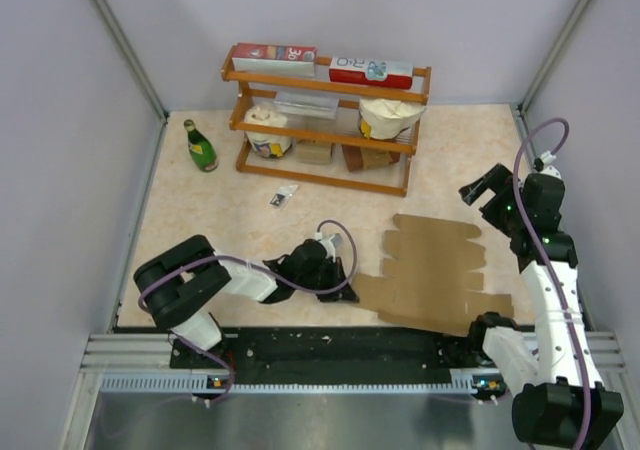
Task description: Fold the paper box
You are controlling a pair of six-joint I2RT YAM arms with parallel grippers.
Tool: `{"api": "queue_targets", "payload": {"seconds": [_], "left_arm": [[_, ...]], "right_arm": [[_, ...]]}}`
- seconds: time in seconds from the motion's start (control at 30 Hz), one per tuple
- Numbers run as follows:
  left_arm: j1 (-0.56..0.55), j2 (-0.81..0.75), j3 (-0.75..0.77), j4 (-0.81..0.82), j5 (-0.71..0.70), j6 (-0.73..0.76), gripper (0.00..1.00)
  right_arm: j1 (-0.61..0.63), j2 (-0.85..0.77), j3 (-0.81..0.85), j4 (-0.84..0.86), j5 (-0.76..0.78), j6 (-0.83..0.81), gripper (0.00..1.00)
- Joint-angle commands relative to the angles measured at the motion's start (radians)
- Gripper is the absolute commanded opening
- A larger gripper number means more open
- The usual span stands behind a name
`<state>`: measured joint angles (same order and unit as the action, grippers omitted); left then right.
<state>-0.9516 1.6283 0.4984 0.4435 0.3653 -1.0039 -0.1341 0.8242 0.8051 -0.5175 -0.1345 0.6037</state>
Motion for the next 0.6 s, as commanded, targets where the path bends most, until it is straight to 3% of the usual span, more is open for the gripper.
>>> {"api": "queue_targets", "payload": {"seconds": [0.0, 0.2, 0.5, 0.57], "left_arm": [[0.028, -0.030, -0.104, 0.007, -0.124, -0.070, 0.00], [0.119, -0.105, -0.204, 0.031, -0.140, -0.087, 0.00], [0.192, -0.350, -0.215, -0.262, -0.244, 0.019, 0.00], [0.194, -0.383, -0.202, -0.316, -0.259, 0.036, 0.00]], "right_arm": [[-0.009, 0.013, -0.003, 0.040, -0.045, -0.031, 0.96], [-0.006, 0.042, -0.007, 0.068, -0.122, -0.088, 0.96], [0.128, 0.176, -0.014, 0.178, -0.103, -0.053, 0.91], [0.175, 0.225, -0.014, 0.235, -0.094, -0.029, 0.84]]}}
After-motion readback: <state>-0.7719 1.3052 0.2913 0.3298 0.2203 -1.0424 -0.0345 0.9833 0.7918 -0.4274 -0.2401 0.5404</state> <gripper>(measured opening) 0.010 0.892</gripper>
